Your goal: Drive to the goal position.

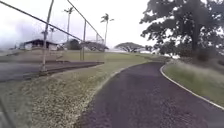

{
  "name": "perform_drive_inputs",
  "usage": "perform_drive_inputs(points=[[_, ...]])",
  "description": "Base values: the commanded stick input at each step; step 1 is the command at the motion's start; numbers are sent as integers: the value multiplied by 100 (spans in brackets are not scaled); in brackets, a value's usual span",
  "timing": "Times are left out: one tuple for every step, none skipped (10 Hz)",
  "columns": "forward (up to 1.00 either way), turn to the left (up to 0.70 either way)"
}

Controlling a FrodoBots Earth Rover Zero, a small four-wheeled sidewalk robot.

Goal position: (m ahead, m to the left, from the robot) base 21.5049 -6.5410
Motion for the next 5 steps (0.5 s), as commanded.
perform_drive_inputs(points=[[70, -30], [70, -35], [70, -35], [70, -28], [70, -17]])
